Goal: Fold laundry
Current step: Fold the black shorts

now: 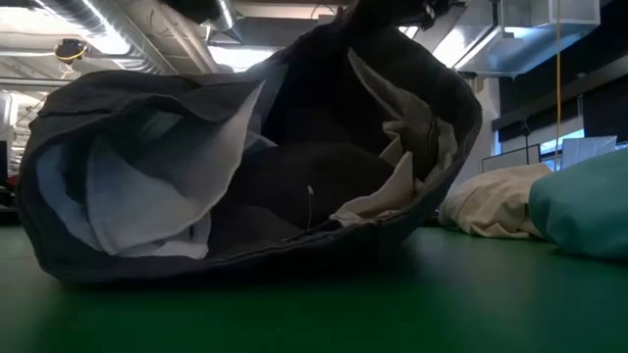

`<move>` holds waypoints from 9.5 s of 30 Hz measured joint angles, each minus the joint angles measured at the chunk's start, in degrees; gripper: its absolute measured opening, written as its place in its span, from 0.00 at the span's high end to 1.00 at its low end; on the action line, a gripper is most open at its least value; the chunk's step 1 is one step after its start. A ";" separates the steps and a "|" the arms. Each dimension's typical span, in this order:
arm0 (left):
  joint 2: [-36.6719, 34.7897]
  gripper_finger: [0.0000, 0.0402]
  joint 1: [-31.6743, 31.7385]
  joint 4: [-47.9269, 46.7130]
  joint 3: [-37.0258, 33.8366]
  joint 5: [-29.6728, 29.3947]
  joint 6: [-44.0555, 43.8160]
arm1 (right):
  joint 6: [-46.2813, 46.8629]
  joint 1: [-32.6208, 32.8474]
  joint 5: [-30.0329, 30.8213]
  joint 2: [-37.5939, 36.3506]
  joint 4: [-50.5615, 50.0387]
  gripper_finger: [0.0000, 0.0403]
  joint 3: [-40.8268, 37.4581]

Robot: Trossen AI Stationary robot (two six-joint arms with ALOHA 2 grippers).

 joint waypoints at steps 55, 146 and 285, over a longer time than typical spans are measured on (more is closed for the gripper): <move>0.26 1.00 -9.15 -5.02 -12.20 10.92 21.09 | 3.63 -0.05 -19.85 3.65 -9.81 1.00 0.00; 13.22 0.55 -7.69 5.82 -4.92 42.01 -20.93 | 9.03 -0.05 -32.26 23.78 11.17 0.98 -0.02; 11.75 0.31 -21.82 4.92 -13.43 30.49 44.71 | -5.86 26.21 7.04 22.05 -18.84 0.94 -1.11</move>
